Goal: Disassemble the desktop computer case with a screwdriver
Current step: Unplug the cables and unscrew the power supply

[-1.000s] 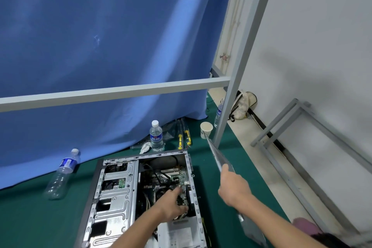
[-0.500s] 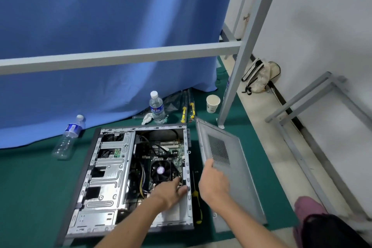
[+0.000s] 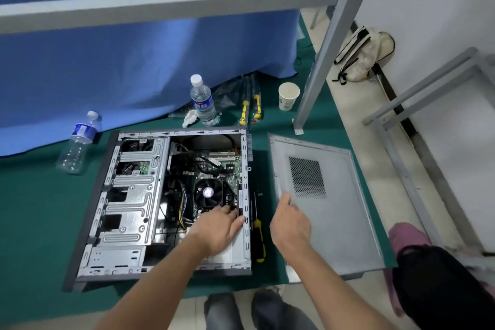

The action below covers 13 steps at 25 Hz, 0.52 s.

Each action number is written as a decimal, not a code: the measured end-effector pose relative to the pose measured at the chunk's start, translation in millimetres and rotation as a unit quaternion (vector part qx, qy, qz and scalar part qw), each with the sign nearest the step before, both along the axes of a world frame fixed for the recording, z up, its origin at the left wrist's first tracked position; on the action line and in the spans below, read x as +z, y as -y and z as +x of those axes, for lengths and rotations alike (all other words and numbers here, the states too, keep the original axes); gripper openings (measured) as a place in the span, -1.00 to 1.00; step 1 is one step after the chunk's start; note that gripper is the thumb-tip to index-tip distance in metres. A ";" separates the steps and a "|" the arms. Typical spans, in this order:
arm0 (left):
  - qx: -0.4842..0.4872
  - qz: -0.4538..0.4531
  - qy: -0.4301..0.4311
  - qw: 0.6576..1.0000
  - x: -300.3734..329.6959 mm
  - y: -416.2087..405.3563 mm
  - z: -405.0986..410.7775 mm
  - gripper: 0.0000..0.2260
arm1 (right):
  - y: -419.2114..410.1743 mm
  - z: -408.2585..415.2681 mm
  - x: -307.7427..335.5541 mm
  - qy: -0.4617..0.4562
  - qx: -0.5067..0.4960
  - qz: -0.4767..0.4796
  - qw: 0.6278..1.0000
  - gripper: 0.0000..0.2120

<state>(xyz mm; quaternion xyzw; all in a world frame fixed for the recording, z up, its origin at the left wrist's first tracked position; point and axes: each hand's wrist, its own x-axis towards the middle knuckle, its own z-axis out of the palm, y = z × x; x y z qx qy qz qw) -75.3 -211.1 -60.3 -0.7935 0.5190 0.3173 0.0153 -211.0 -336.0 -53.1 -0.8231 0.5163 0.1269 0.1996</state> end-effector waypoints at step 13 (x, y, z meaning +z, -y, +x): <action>-0.027 -0.058 0.066 0.996 -9.3 -2.2 -1.0 -0.32 | 27.1 -30.9 -87.1 -0.034 -0.007 0.035 0.999 -0.80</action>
